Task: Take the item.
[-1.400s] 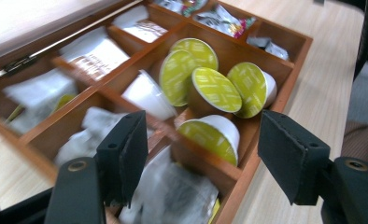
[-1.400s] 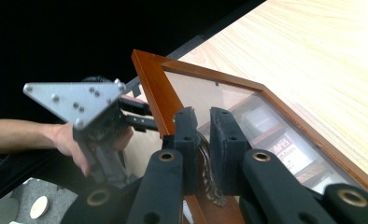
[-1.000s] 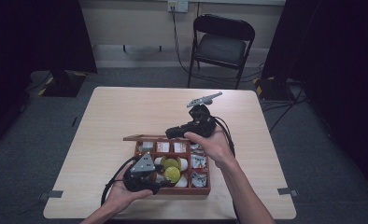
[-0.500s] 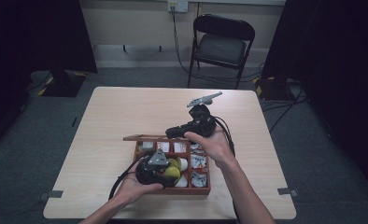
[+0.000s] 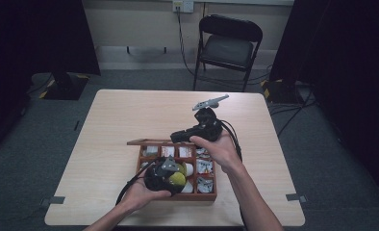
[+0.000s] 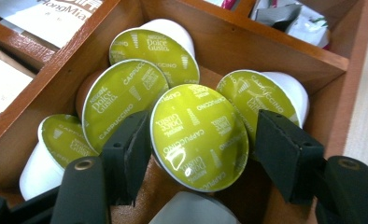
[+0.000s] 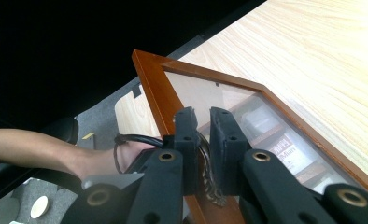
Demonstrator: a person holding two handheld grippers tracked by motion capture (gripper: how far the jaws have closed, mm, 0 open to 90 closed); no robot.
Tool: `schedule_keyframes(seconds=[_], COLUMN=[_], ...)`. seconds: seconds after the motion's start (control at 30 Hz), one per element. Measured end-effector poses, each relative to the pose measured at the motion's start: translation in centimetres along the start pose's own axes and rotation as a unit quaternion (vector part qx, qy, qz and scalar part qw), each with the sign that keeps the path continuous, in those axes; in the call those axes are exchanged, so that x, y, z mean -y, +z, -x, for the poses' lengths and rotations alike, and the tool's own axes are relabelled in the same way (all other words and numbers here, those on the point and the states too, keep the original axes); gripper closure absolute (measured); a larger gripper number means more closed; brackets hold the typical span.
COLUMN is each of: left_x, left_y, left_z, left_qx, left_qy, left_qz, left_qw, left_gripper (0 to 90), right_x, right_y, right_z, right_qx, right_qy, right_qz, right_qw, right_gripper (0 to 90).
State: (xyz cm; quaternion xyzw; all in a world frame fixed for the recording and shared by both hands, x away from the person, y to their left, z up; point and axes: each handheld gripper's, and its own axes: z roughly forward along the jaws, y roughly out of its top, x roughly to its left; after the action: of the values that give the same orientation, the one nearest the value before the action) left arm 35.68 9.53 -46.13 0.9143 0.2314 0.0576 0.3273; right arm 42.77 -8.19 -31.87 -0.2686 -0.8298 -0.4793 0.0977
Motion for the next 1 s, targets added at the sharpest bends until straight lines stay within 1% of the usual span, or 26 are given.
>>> schedule_keyframes(seconds=[0.03, 0.07, 0.13, 0.17, 0.23, 0.27, 0.33, 0.37, 0.47, 0.5, 0.57, 0.6, 0.63, 0.67, 0.73, 0.77, 0.83, 0.87, 0.9, 0.93, 0.97, 1.0], left_x=[-0.04, -0.05, -0.14, -0.2, -0.27, -0.31, -0.32, -0.35, -0.38, -0.37, -0.31, -0.24, -0.23, -0.17, -0.15, -0.11, -0.01, 0.01, 0.07, 0.11, 0.15, 0.17], left_y=[0.02, 0.11, 0.32, 0.37, 0.45, 0.49, 0.59, 0.6, 0.67, 0.67, 0.51, 0.43, 0.36, 0.34, 0.24, 0.17, 0.1, -0.05, -0.11, -0.18, -0.23, -0.29], left_z=[-0.05, 0.05, 0.13, 0.21, 0.3, 0.25, 0.19, 0.22, 0.41, 0.41, 0.41, 0.35, 0.23, 0.21, 0.21, 0.24, 0.32, 0.24, 0.29, 0.26, 0.27, 0.27], left_qx=[-0.003, -0.003, -0.006, -0.012, -0.018, -0.015, -0.016, -0.017, -0.027, -0.027, -0.029, -0.028, -0.022, -0.023, -0.018, -0.017, -0.017, -0.016, -0.016, -0.015, -0.014, -0.016], left_qy=[0.004, -0.001, 0.002, 0.004, 0.005, 0.003, 0.001, 0.005, 0.009, 0.01, 0.011, 0.007, 0.006, 0.003, 0.005, 0.008, 0.005, 0.011, 0.006, 0.009, 0.007, 0.007], left_qz=[-0.005, -0.003, -0.011, -0.015, -0.019, -0.022, -0.025, -0.03, -0.031, -0.031, -0.023, -0.019, -0.02, -0.015, -0.014, -0.011, 0.0, 0.0, 0.007, 0.008, 0.012, 0.013], left_qw=[1.0, 1.0, 0.9999, 0.9998, 0.9996, 0.9996, 0.9996, 0.9994, 0.9991, 0.9991, 0.9992, 0.9994, 0.9995, 0.9996, 0.9997, 0.9998, 0.9998, 0.9998, 0.9998, 0.9998, 0.9998, 0.9998], left_gripper=[36.2, 36.4, 37.2, 37.4, 38.3, 38.4, 38.6, 38.7, 38.9, 38.9, 39.5, 40.1, 40.1, 40.1, 40.2, 40.2, 40.2, 40.2, 40.2, 40.2, 40.2, 40.2], right_x=[-0.01, -0.02, -0.01, 0.0, 0.02, 0.04, 0.06, 0.05, 0.05, 0.06, 0.05, 0.06, 0.07, 0.08, 0.06, 0.05, 0.04, 0.05, 0.05, 0.06, 0.07, 0.08], right_y=[-0.01, -0.01, 0.0, 0.0, 0.01, 0.01, 0.02, 0.01, 0.01, 0.01, 0.01, 0.01, 0.02, 0.02, 0.01, 0.01, 0.01, 0.01, 0.01, 0.01, 0.01, 0.01], right_z=[0.01, 0.02, 0.0, -0.01, -0.01, -0.02, -0.02, -0.02, -0.02, -0.02, -0.03, -0.02, -0.02, -0.02, -0.01, -0.01, -0.02, -0.02, -0.02, -0.02, -0.02, -0.02], right_qx=[0.0, 0.0, 0.0, 0.0, 0.0, 0.0, 0.0, 0.0, 0.0, 0.0, 0.0, 0.0, 0.0, 0.0, -0.001, 0.0, 0.0, 0.0, 0.0, 0.0, 0.0, 0.0], right_qy=[0.0, -0.001, 0.0, 0.0, 0.0, 0.0, 0.0, 0.0, 0.0, 0.0, 0.0, -0.001, -0.001, -0.001, 0.0, 0.0, 0.0, -0.001, -0.001, -0.001, -0.001, -0.001], right_qz=[0.0, 0.0, 0.0, 0.0, 0.0, 0.0, 0.0, 0.0, 0.0, 0.0, 0.0, 0.001, 0.0, 0.0, 0.0, 0.0, 0.0, 0.0, 0.0, 0.001, 0.0, 0.0], right_qw=[1.0, 1.0, 1.0, 1.0, 1.0, 1.0, 1.0, 1.0, 1.0, 1.0, 1.0, 1.0, 1.0, 1.0, 1.0, 1.0, 1.0, 1.0, 1.0, 1.0, 1.0, 1.0], right_gripper=[81.9, 81.9, 81.9, 81.9, 81.9, 81.9, 81.9, 81.9, 81.9, 81.9, 81.9, 81.9, 81.9, 81.9, 81.9, 81.9, 81.9, 81.9, 81.9, 81.9, 81.9, 81.9])
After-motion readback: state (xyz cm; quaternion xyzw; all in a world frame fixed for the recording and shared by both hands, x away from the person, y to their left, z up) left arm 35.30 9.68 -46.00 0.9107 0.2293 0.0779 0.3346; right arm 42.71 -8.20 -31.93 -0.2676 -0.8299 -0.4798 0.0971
